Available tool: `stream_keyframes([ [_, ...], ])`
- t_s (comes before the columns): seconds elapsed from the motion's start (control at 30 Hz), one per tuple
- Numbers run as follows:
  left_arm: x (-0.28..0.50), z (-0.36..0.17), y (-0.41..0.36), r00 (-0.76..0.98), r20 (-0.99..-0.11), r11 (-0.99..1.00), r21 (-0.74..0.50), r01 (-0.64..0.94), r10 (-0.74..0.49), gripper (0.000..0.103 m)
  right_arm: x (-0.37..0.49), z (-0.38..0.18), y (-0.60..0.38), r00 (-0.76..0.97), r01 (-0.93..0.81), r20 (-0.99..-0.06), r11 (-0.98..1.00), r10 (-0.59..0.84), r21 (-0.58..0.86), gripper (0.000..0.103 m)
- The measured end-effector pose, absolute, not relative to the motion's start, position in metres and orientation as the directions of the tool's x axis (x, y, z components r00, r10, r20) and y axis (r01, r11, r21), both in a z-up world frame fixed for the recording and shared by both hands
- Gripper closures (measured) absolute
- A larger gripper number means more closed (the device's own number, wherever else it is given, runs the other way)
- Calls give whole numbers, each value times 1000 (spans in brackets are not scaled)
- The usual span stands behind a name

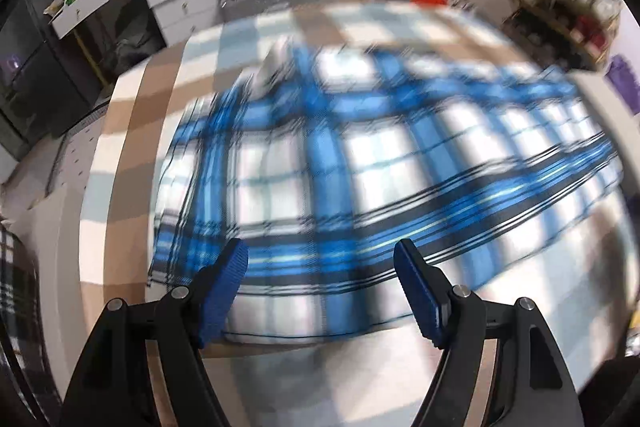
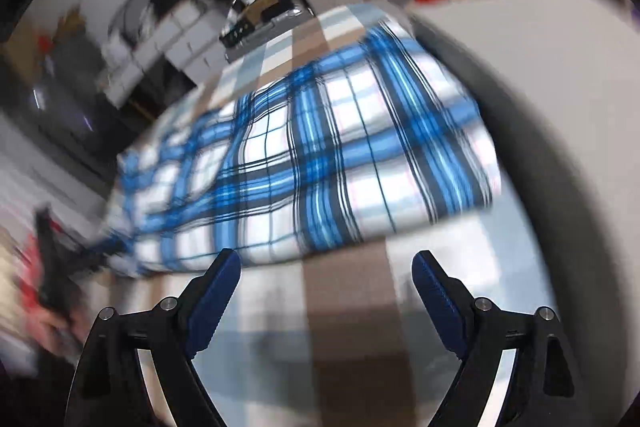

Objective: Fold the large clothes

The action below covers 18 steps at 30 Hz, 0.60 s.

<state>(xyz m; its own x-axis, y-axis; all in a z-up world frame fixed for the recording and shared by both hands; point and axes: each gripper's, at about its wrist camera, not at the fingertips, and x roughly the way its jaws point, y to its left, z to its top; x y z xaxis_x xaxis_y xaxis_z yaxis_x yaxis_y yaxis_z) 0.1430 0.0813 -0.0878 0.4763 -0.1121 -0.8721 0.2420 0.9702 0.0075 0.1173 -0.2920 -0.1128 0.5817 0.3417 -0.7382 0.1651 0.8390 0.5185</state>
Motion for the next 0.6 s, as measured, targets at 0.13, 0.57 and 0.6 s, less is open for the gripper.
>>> stream_keyframes([
  [0.13, 143, -67, 43, 486, -858, 953, -13, 303, -166, 31, 120, -139, -315, 553, 275, -655, 630, 515, 727, 13],
  [0.57, 166, -97, -16, 518, -846, 912, 107, 396, -126, 31, 157, -142, -320, 642, 426, -643, 503, 419, 752, 15],
  [0.6, 165, -99, -15, 522, -843, 917, 97, 386, -131, 31, 158, -140, -319, 652, 431, -652, 520, 386, 738, 15],
])
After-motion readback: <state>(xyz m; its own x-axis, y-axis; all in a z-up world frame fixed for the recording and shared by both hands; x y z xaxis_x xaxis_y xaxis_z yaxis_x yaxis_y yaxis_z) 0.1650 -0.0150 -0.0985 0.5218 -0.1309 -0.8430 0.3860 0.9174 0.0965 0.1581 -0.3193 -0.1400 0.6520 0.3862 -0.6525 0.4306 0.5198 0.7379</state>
